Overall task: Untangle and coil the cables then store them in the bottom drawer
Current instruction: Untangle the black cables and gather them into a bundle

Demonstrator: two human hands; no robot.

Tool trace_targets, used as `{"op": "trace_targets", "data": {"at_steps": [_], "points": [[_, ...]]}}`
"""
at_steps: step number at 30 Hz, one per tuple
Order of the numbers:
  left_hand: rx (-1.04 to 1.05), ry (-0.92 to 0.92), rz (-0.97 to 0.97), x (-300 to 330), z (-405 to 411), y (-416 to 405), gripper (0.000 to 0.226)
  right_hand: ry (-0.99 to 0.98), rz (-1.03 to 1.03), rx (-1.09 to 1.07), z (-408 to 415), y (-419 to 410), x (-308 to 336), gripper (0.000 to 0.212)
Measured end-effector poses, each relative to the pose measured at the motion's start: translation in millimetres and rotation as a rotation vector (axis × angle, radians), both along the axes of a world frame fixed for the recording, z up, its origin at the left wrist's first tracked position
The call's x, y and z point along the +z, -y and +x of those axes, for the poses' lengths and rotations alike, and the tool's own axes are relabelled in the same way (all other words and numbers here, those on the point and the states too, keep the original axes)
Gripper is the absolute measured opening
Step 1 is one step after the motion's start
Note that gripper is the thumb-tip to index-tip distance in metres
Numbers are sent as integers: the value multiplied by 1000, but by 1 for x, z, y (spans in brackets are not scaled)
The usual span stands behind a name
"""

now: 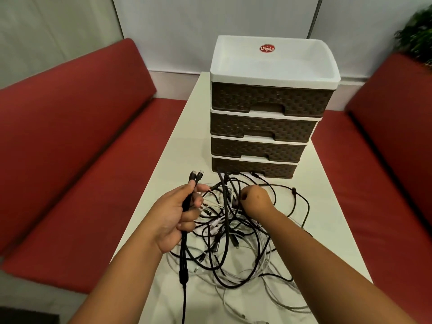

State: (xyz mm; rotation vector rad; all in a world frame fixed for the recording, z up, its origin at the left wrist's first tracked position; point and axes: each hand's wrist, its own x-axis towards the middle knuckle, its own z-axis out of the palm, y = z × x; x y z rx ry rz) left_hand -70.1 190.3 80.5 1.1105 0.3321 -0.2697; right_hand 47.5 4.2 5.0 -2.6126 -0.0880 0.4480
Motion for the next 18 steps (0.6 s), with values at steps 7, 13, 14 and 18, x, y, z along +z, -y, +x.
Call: {"op": "trace_targets", "data": {"at_steps": [7, 13, 14, 18], "points": [[9, 16, -14, 1, 7, -1, 32, 166, -198, 47, -2, -12, -17, 12], [16, 26, -34, 5, 7, -2, 32, 225, -338, 78, -9, -14, -16, 19], [18, 28, -33, 6, 6, -2, 32, 222, -348, 72, -9, -14, -17, 18], [23, 31, -37, 8, 3, -3, 32, 150, -266, -14, -10, -13, -15, 16]]}}
